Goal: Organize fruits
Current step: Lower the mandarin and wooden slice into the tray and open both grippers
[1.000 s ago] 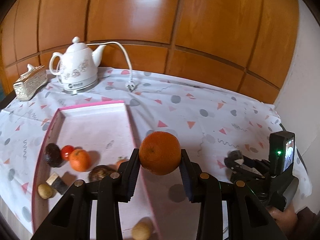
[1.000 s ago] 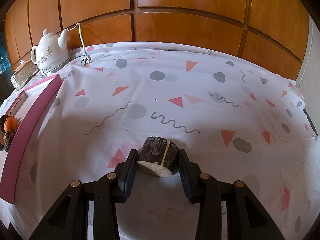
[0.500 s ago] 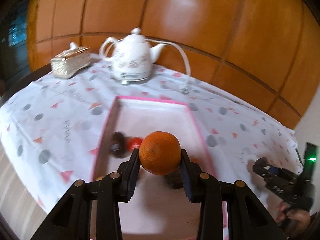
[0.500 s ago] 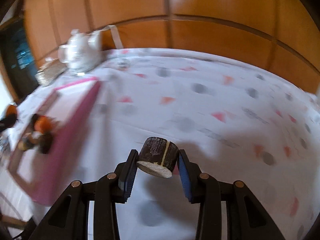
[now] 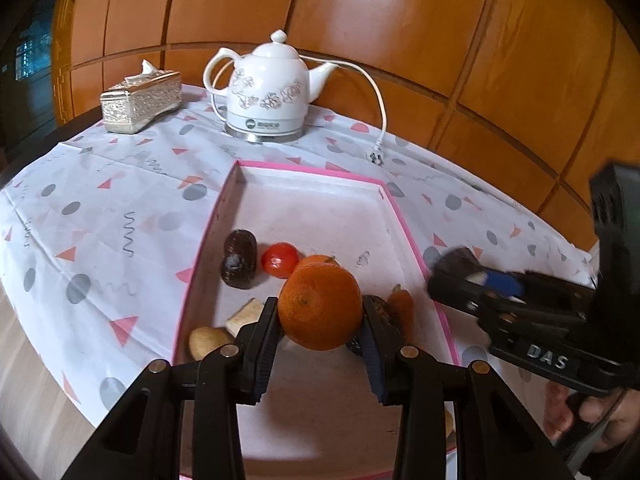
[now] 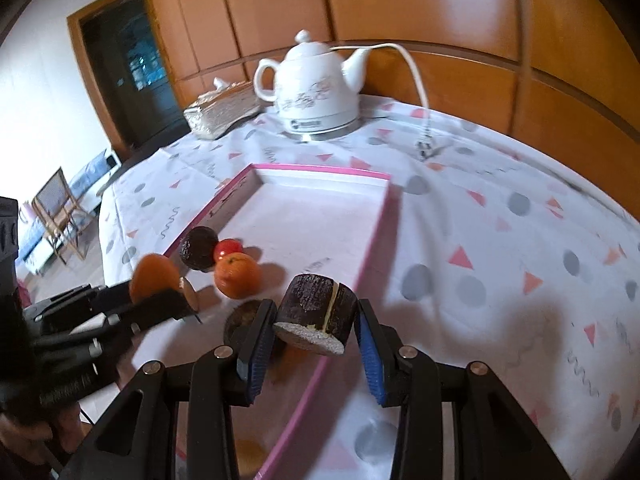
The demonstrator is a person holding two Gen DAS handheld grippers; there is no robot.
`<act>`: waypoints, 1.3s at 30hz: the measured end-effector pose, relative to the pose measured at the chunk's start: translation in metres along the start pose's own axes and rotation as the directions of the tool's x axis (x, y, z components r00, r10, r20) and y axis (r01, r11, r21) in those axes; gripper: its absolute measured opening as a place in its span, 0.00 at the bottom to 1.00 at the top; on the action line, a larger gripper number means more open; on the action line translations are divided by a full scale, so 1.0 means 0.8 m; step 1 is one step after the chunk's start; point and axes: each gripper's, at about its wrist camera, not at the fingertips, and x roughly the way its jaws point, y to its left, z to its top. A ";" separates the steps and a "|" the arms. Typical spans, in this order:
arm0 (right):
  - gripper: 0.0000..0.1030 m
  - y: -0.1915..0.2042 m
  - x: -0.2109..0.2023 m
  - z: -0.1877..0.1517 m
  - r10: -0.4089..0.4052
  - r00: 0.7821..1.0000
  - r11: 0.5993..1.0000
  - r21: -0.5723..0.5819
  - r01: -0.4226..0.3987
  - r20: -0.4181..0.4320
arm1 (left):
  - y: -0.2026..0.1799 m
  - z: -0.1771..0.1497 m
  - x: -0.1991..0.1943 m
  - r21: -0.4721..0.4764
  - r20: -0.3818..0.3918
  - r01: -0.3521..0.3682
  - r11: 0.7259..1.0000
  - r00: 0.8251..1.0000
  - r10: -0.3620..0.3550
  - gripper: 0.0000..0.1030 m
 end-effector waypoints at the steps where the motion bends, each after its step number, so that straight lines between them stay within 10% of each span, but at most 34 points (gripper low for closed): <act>1: 0.39 0.002 0.005 0.003 0.006 1.000 1.000 -0.002 -0.006 -0.006 | -0.001 -0.001 0.003 0.001 -0.006 0.003 1.000 1.000 -0.003 0.38; 39: 0.46 0.013 0.027 0.021 -0.043 0.999 0.999 0.029 0.043 -0.001 | 0.001 0.000 0.007 -0.008 0.008 -0.107 0.994 0.994 0.107 0.57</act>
